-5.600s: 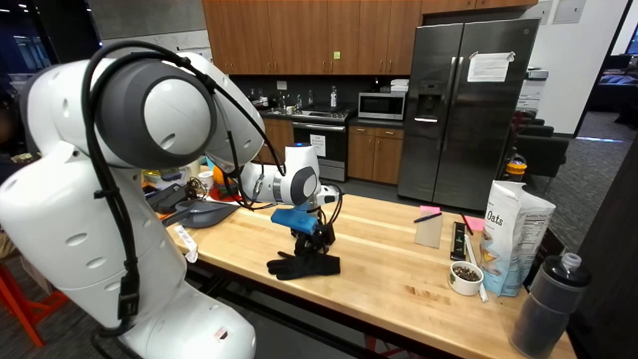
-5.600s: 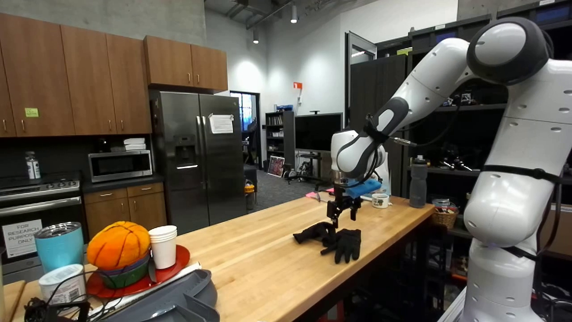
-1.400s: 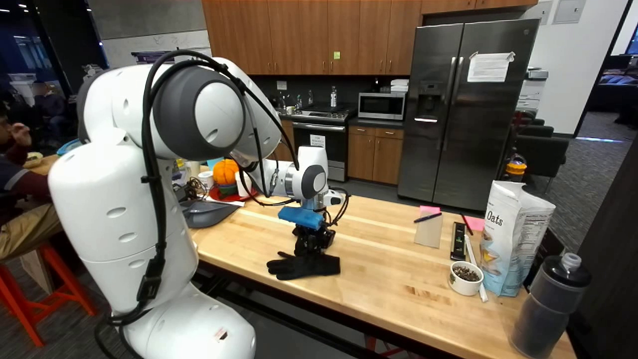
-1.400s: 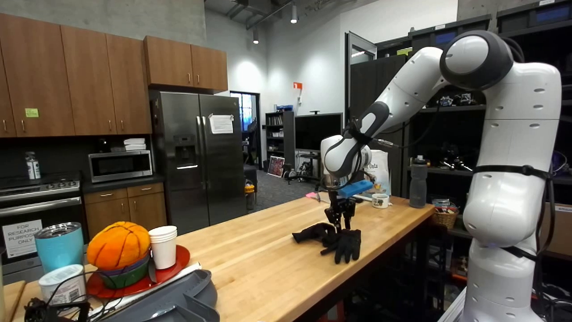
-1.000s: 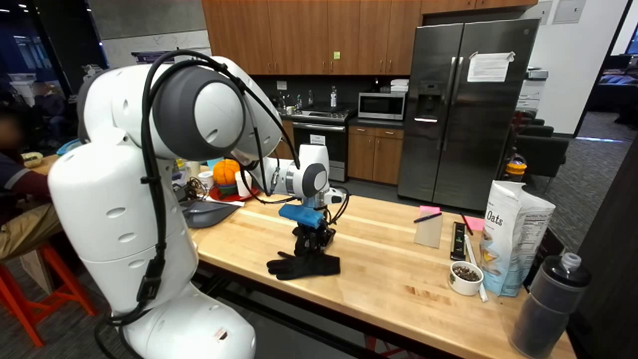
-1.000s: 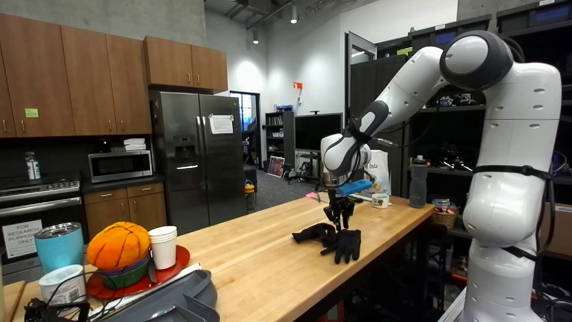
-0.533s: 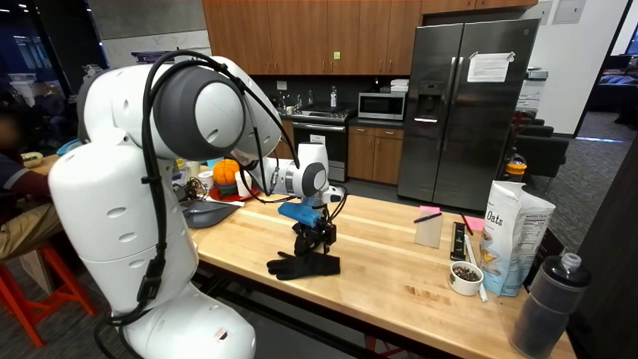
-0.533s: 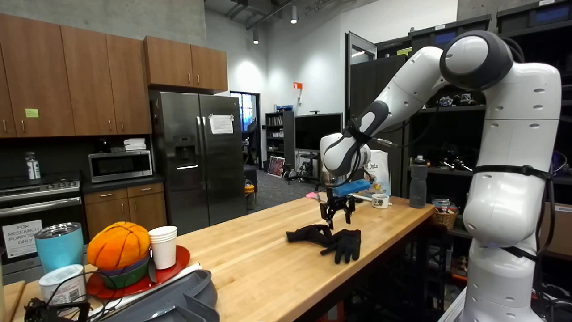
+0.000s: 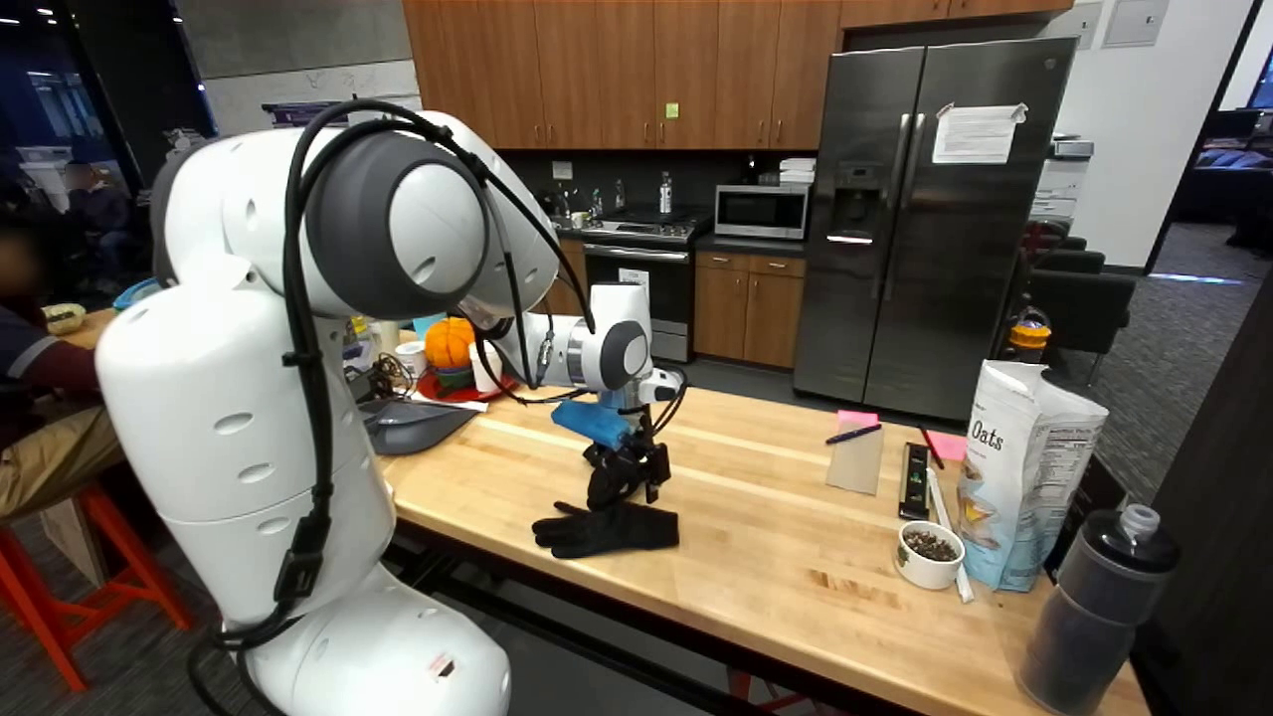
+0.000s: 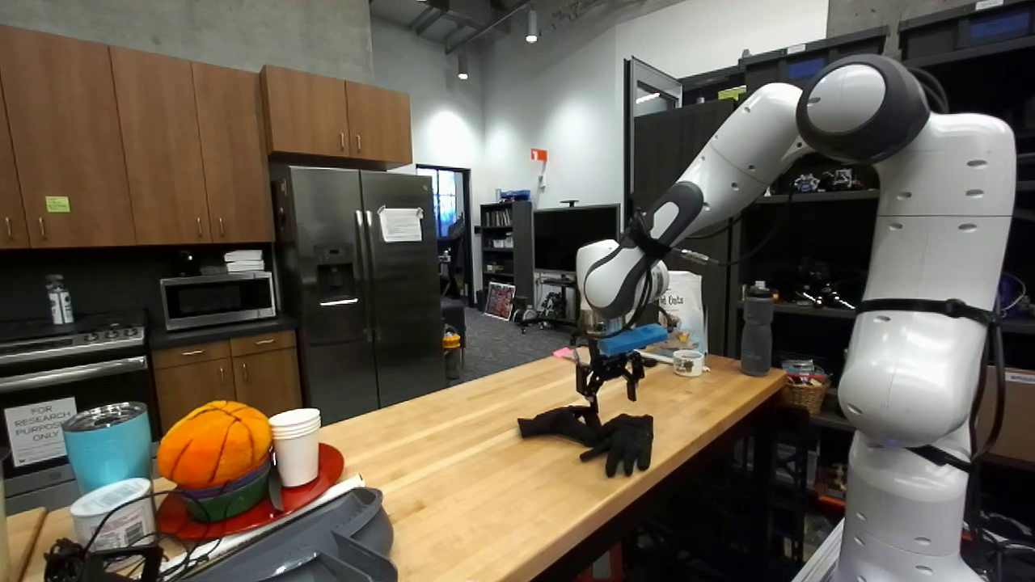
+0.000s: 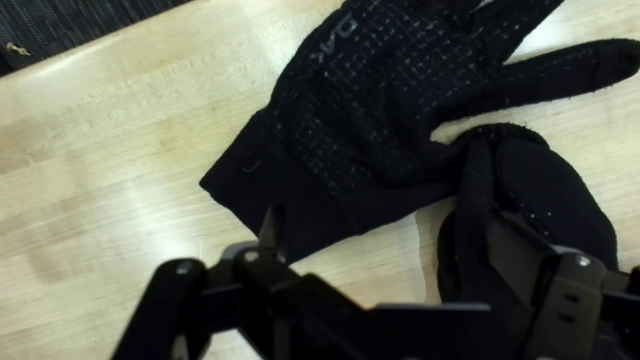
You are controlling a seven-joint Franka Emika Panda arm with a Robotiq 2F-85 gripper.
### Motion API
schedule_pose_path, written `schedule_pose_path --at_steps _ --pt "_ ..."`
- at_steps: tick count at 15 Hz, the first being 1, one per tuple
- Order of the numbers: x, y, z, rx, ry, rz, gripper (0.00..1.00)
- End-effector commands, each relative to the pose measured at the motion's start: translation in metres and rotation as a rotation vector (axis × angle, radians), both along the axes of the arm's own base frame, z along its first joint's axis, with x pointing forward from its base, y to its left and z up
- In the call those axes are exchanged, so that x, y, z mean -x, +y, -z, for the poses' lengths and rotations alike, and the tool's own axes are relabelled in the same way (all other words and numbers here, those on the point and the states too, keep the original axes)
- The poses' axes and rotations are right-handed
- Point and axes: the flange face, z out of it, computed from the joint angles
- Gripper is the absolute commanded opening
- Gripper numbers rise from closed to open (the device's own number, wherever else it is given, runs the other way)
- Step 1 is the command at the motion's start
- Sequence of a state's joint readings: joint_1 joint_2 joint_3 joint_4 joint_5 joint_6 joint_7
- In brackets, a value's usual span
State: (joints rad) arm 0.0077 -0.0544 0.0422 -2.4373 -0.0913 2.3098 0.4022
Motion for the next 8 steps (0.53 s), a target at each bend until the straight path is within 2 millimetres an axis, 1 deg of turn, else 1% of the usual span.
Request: schedule_pose_path --at_steps 1,8 --pt "-0.0037 0.0005 -0.0005 0.015 0.01 0.028 1.0" --pt "-0.0087 0.0006 0.0071 0.038 0.016 0.056 1.0"
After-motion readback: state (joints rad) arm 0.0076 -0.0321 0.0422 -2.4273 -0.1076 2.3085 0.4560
